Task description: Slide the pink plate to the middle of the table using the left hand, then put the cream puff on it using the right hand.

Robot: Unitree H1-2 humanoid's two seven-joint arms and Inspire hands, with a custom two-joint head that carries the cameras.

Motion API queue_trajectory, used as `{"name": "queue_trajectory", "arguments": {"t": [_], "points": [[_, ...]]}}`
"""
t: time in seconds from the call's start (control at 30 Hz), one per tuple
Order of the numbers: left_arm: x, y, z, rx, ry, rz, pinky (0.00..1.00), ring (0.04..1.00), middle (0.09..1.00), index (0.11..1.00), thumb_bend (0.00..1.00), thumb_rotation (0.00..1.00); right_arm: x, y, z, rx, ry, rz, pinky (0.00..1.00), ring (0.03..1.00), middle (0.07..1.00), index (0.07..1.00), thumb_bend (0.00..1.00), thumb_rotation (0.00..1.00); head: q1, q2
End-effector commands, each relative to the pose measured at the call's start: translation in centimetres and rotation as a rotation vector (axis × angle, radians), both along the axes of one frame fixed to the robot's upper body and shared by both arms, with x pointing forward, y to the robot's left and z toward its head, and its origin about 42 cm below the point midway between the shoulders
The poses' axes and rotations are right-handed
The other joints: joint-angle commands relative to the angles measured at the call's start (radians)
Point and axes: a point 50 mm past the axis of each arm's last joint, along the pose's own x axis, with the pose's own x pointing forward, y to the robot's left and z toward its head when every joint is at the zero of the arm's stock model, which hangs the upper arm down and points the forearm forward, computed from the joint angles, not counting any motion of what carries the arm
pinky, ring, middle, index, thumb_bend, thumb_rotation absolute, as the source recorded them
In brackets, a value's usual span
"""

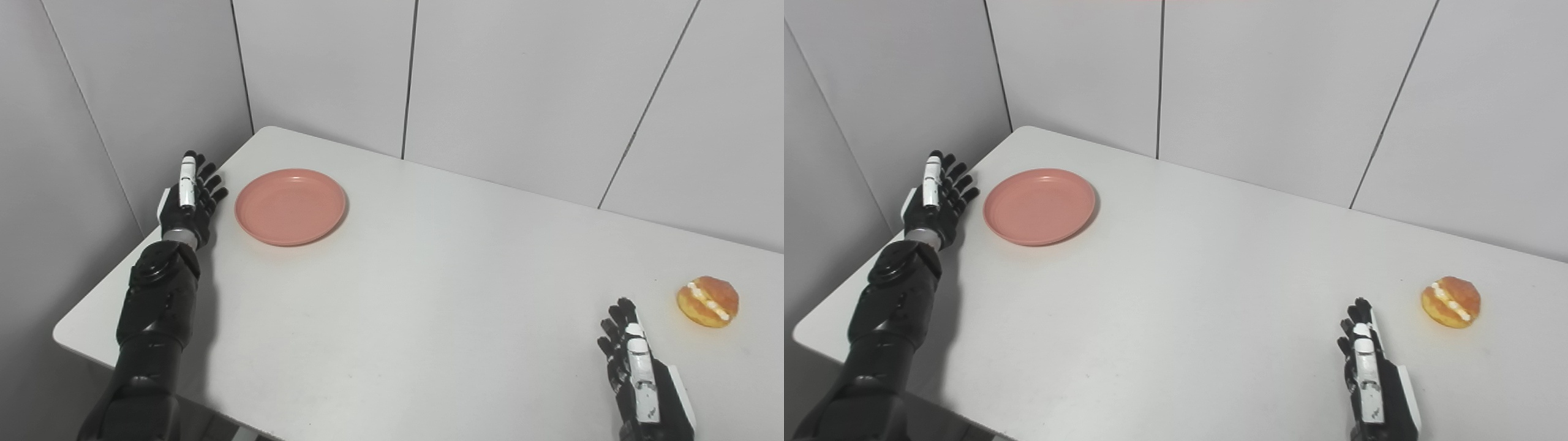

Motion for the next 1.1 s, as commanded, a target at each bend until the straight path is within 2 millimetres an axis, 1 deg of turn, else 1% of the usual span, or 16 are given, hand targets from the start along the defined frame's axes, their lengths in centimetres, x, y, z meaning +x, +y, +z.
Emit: {"name": "queue_trajectory", "arguments": {"t": [0.0,0.17,0.27,0.43,0.73,0.87,1.07], "points": [[1.4,-0.1,1.8,0.023,-0.042,-0.033,0.94,0.941,0.941,0.933,0.35,1.00,0.5,0.3,1.6,0.011,-0.068,0.011,1.00,1.000,1.000,1.000,0.24,1.00,-0.002,0.002],[1.9,-1.1,1.2,0.024,-0.029,-0.093,0.96,0.951,0.946,0.926,0.37,1.00,0.5,0.3,1.6,0.011,-0.062,0.014,1.00,1.000,1.000,1.000,0.26,1.00,-0.008,0.006],[2.2,-1.9,0.8,0.022,-0.020,-0.122,0.95,0.944,0.935,0.915,0.40,1.00,0.5,0.4,1.6,0.011,-0.065,0.017,1.00,1.000,1.000,1.000,0.26,1.00,-0.010,0.007],[2.2,-3.5,0.6,-0.019,-0.021,-0.178,0.92,0.924,0.922,0.903,0.42,1.00,0.5,0.5,1.6,0.020,-0.060,0.017,1.00,1.000,1.000,1.000,0.26,1.00,-0.014,0.010],[2.2,-6.0,-0.1,-0.076,-0.016,-0.230,0.89,0.883,0.884,0.871,0.39,1.00,0.6,0.7,1.6,0.021,-0.052,0.013,1.00,1.000,1.000,1.000,0.28,1.00,-0.022,0.015],[2.0,-7.1,-0.4,-0.115,-0.010,-0.254,0.90,0.895,0.895,0.884,0.37,1.00,0.6,0.7,1.7,0.007,-0.059,0.008,1.00,1.000,1.000,1.000,0.27,1.00,-0.024,0.018],[1.9,-8.7,-0.5,-0.138,-0.004,-0.287,0.90,0.893,0.891,0.868,0.37,1.00,0.5,0.9,1.8,0.006,-0.056,0.013,1.00,1.000,1.000,1.000,0.28,1.00,-0.032,0.024]]}}
